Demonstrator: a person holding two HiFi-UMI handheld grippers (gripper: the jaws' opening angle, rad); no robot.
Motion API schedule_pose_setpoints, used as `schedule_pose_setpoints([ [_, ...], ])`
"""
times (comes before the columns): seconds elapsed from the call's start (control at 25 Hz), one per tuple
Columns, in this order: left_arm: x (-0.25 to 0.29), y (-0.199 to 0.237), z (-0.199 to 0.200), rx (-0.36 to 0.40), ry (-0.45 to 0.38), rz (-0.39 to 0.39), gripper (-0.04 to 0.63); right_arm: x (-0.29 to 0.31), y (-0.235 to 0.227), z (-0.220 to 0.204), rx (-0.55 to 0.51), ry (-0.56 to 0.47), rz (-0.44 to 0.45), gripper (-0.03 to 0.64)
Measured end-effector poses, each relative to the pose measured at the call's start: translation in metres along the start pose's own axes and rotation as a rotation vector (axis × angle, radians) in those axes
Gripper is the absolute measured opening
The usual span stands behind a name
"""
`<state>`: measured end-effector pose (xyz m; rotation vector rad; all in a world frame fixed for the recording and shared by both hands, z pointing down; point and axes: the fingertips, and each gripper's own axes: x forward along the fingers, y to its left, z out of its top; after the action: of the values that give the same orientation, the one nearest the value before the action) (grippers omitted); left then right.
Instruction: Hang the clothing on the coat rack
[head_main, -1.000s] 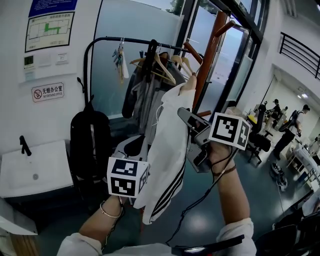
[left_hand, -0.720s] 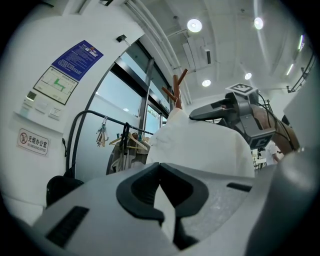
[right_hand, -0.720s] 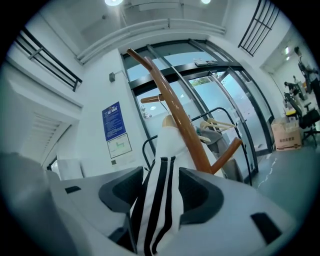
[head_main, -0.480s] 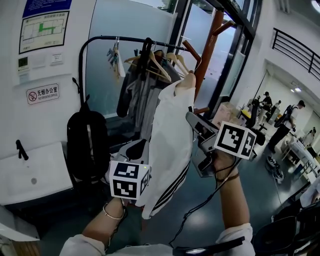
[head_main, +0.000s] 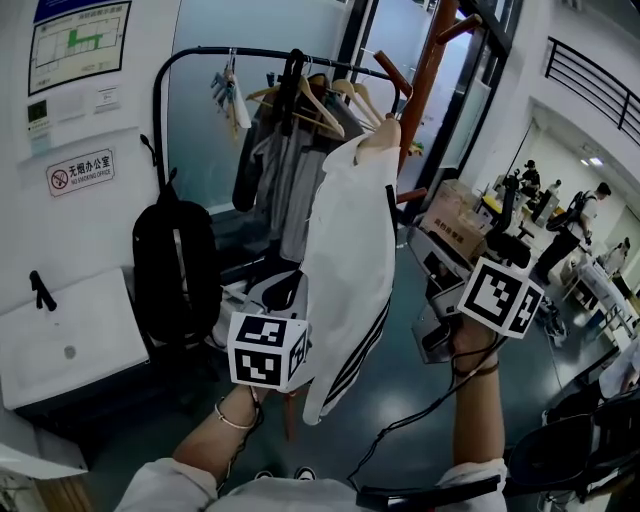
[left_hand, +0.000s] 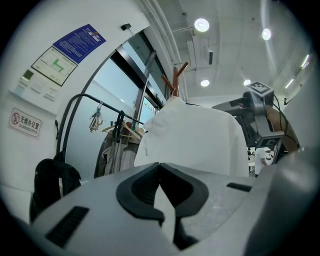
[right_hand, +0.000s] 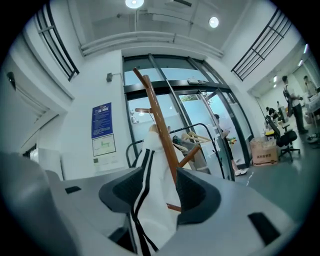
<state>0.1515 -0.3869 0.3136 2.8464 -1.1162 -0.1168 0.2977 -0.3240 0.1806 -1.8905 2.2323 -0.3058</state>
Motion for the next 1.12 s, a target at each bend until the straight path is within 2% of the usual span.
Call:
schedule_pose_setpoints([
  [0.16, 0.002, -0.005, -0.013, 0.001, 0.022, -0.002, 0.008, -0.008, -0.024, -0.023, -0.008, 0.023, -0.068, 0.222],
  [0.28, 0.002, -0.009, -0.022, 0.0, 0.033, -0.005, 0.008, -0.012, -0.045, -0.046, -0.082, 0.034, -0.159, 0.221],
  [0.48, -0.002, -0.014, -0.032, -0.014, 0.04, 0.023, 0.008, -0.021, -0.077, -0.093, -0.147, 0.072, -0.273, 0.171],
  [0.88, -0.017, -0.018, -0.071, -0.061, 0.101, 0.14, 0.008, -0.041, -0.108, -0.174, -0.113, 0.177, -0.316, 0.05],
  [1.12, -0.033, -0.01, -0.087, -0.094, 0.113, 0.213, 0.008, -0.054, -0.118, -0.198, -0.076, 0.176, -0.308, 0.026],
])
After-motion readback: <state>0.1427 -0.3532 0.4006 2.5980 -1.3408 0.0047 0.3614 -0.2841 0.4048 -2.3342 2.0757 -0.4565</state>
